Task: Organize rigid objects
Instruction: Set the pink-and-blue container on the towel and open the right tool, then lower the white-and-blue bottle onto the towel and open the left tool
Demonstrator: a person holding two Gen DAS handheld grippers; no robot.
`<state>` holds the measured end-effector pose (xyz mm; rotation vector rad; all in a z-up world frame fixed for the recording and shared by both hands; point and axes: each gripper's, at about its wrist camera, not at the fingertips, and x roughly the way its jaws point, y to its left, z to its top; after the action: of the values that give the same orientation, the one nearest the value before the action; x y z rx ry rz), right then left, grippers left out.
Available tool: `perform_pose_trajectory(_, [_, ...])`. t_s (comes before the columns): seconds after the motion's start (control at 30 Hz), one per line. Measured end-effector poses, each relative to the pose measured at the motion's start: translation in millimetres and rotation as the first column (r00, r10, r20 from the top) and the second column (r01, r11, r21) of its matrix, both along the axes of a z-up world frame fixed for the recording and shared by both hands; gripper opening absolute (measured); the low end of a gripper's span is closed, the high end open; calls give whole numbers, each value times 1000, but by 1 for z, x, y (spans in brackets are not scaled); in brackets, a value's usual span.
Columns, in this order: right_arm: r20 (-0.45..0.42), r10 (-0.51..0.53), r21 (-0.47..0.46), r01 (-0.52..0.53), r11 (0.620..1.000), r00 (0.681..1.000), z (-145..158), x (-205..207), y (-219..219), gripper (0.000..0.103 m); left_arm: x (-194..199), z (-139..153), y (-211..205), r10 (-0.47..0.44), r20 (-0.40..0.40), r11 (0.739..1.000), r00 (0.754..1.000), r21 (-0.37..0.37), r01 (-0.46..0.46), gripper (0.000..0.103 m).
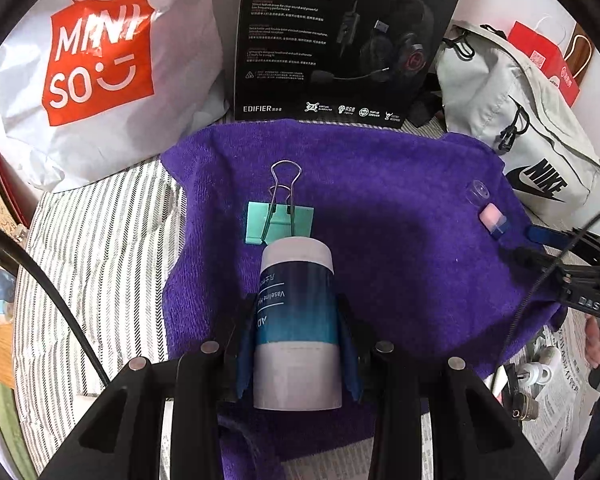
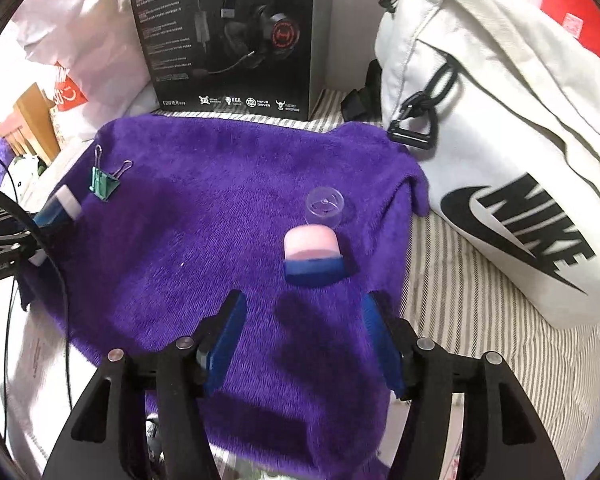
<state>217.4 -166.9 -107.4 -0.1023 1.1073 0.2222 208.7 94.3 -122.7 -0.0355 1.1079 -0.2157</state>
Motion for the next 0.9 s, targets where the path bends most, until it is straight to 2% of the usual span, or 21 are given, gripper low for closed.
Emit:
perform_pose_trajectory(0.3, [16, -31, 57, 30, 998, 999, 17, -19, -11, 61, 11, -9, -6, -11, -16, 999, 1000, 36, 12, 34])
perform_pose_trajectory(0.5, [19, -37, 75, 36, 997, 999, 26, -36, -16, 61, 14, -12, -19, -37, -13, 992, 999, 123, 39, 34])
perform_pose_trajectory(0.7, [32, -58, 102, 55, 993, 998, 38, -55, -26, 61, 14, -13, -21, -48, -17, 990, 999, 135, 50, 35])
perform_pose_trajectory(0.83, [41, -68, 115, 63, 991, 997, 42, -64, -32, 61, 9, -13, -21, -55, -40, 988, 998, 139, 60, 47])
perform_pose_trajectory(0.9, [46, -72, 121, 66, 990, 996, 45, -71, -36, 61, 3, -12, -23, -59, -41, 986, 997, 155, 65, 49])
